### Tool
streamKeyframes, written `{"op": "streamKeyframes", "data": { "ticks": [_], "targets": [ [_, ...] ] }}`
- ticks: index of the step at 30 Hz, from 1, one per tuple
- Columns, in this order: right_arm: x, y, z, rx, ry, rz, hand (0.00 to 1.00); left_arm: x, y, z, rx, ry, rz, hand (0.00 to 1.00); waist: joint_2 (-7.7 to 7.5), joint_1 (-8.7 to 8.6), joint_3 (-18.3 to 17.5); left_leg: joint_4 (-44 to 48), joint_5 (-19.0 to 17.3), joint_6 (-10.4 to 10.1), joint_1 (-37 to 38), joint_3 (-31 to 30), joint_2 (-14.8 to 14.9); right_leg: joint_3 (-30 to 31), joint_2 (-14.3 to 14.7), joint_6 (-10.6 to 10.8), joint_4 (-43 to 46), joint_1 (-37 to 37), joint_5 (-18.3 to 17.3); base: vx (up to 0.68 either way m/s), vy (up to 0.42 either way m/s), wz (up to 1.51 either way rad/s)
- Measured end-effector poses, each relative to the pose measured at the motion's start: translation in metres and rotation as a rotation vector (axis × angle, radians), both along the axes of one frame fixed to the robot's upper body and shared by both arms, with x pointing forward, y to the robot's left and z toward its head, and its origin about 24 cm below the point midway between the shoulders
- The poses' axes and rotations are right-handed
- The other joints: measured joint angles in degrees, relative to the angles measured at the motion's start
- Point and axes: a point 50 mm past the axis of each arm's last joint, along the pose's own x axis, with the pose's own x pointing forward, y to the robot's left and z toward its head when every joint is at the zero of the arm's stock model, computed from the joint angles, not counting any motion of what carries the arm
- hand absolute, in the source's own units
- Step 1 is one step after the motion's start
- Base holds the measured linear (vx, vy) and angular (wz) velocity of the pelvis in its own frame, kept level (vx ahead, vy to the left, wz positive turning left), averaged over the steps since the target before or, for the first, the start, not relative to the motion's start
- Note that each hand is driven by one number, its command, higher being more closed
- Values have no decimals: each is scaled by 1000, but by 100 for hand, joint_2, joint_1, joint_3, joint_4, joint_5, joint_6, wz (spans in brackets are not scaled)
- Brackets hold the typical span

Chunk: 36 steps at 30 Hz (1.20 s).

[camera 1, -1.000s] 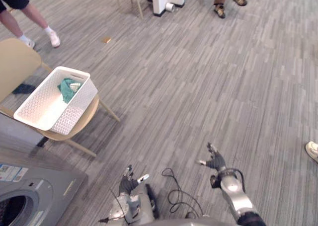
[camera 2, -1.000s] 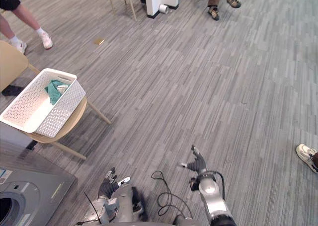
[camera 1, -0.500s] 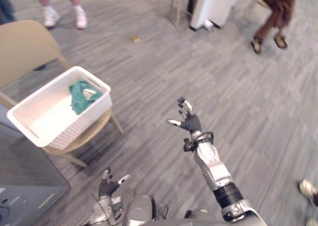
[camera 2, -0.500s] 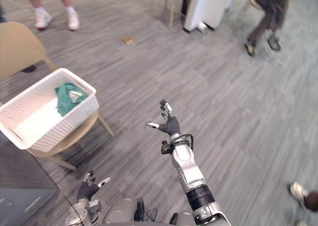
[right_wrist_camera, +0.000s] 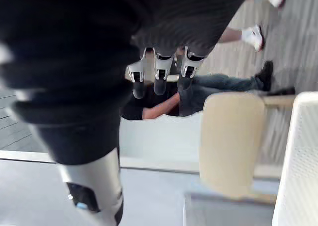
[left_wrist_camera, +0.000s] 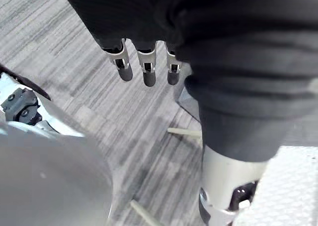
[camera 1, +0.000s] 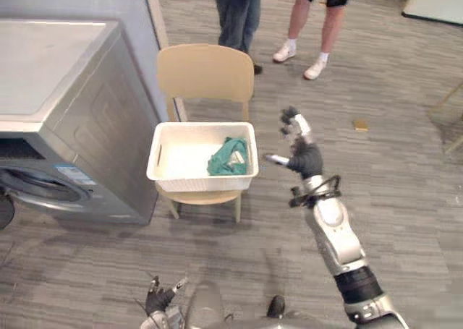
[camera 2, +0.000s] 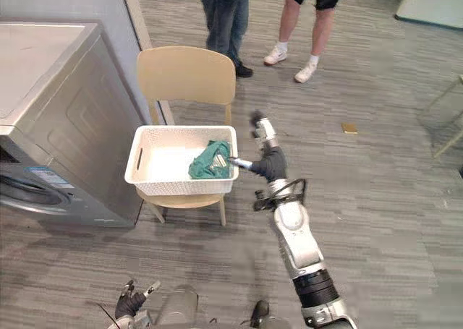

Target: Pick up the laundry basket with both hands and put the clothes into the washing machine.

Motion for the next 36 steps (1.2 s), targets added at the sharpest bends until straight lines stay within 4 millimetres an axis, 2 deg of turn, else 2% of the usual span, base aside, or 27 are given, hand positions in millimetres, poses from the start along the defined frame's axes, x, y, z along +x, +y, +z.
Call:
{"op": "streamKeyframes", "data": {
  "ticks": [2, 3, 4, 5, 6, 7, 8, 11, 13, 16, 17, 18, 20, 23, 25, 27, 30, 33, 36],
  "targets": [
    [9, -15, 4, -44, -6, -68, 0, 5, 0, 2, 1, -17, -3, 0, -77, -10, 42, -466, -53, -15, -174, 481, 119, -146, -80, 1, -143, 118, 1, 161, -42, 64],
    [16, -31, 6, -104, -2, -135, 0, 9, 1, 4, 5, -33, -5, 0, -141, -12, 78, -1259, -47, -23, -232, 880, 158, -301, -176, 6, -234, 173, 3, 142, 78, 57],
    [22, -44, 8, -189, 10, -188, 0, 11, 1, 6, 8, -45, -7, 0, -147, -9, 83, -2245, 45, -126, -254, 1031, 109, -423, -233, 25, -282, 173, 9, 228, 219, 45],
    [27, -54, 12, -276, 19, -232, 0, 11, 2, 8, 15, -52, -7, 0, -57, 44, 50, -3447, 955, -335, -64, 1045, 66, -433, -219, 301, -330, 164, -36, 242, 266, 25],
    [29, -52, 7, -296, 45, -237, 0, 14, 8, 10, 35, -61, -19, 0, -358, 58, 116, -3638, 1043, -266, 8, 1165, -141, -446, -377, 422, -423, 175, 29, 236, 245, 16],
    [29, -50, 5, -316, 58, -230, 0, 16, 14, 13, 56, -67, -31, 0, -546, 30, 121, -3717, 1059, -237, 18, 1189, -295, -463, -490, 464, -518, 194, 57, 249, 187, 26],
    [31, -50, 4, -338, 66, -230, 0, 18, 18, 14, 70, -72, -46, 0, -670, 49, 125, -3661, 1015, -146, 10, 1222, -415, -487, -591, 556, -636, 278, 134, 236, 177, 23],
    [33, -49, 3, -394, 76, -216, 0, 23, 18, 18, 77, -95, -85, 0, -664, 130, 134, -3240, 860, 83, 10, 1339, -451, -455, -702, 593, -662, 384, 328, 143, 134, -8],
    [33, -49, 3, -485, 75, -195, 0, 30, 18, 23, 93, -119, -138, 0, -559, 141, 189, -3104, 669, 105, 21, 1334, -404, -425, -743, 559, -160, 179, 373, 83, 155, -28],
    [33, -50, 2, -610, 76, -178, 0, 33, 11, 22, 93, -116, -223, 0, -434, 45, 363, -3117, 486, 143, 24, 1332, -292, -258, -876, 480, 876, -427, 425, 4, 142, -25],
    [38, -47, 0, -675, 86, -171, 0, 33, 13, 23, 97, -115, -236, 0, -418, -20, 470, -3122, 467, 177, 29, 1332, -269, -158, -894, 358, 1109, -595, 497, -32, 101, -16],
    [41, -44, -1, -709, 96, -160, 0, 33, 16, 24, 105, -115, -240, 0, -411, -31, 526, -3126, 452, 201, 33, 1338, -241, -125, -885, 272, 1139, -665, 536, -45, 93, -21],
    [55, -36, 5, -828, 90, -132, 0, 41, 24, 30, 138, -138, -254, 0, -420, 4, 781, -3158, 443, 212, -8, 1365, -176, -194, -834, -9, 957, -741, 316, -82, 42, -15],
    [65, -32, 30, -967, 14, -138, 0, 52, 36, 42, 186, -187, -256, 0, -513, 140, 973, -2961, 457, 185, -499, 1347, -218, -381, -660, -9, 231, -875, 492, -106, -68, 0],
    [69, -30, 45, -1042, -28, -145, 0, 58, 37, 48, 192, -223, -243, 0, -554, 182, 1159, -2999, 585, 84, -798, 1230, -224, -473, -536, 128, -194, -934, 580, -68, -142, 4],
    [70, -27, 46, -1079, -40, -137, 0, 60, 38, 51, 194, -238, -238, 0, -607, 181, 1358, -3104, 722, 31, -885, 1102, -214, -578, -443, 172, -328, -928, 610, -54, -133, 21],
    [81, -32, 48, -1135, -1, -162, 0, 69, 34, 58, 180, -293, -230, 0, -851, 177, 1602, -3664, 1223, -87, -1040, 795, -329, -923, -335, 173, -559, -1024, 660, -54, -118, 49],
    [98, -32, 77, -1200, -31, -221, 0, 81, 29, 64, 156, -342, -229, 0, -871, 275, 1878, -4189, 1637, -136, -1117, 649, -382, -1057, -245, 103, -738, -1158, 761, -75, -39, 28],
    [108, -32, 90, -1266, -29, -269, 0, 86, 26, 67, 141, -374, -211, 0, -875, 389, 1963, -4473, 1854, -157, -1168, 590, -404, -1091, -192, 93, -807, -1276, 820, -70, 3, 10]
  ]
}}
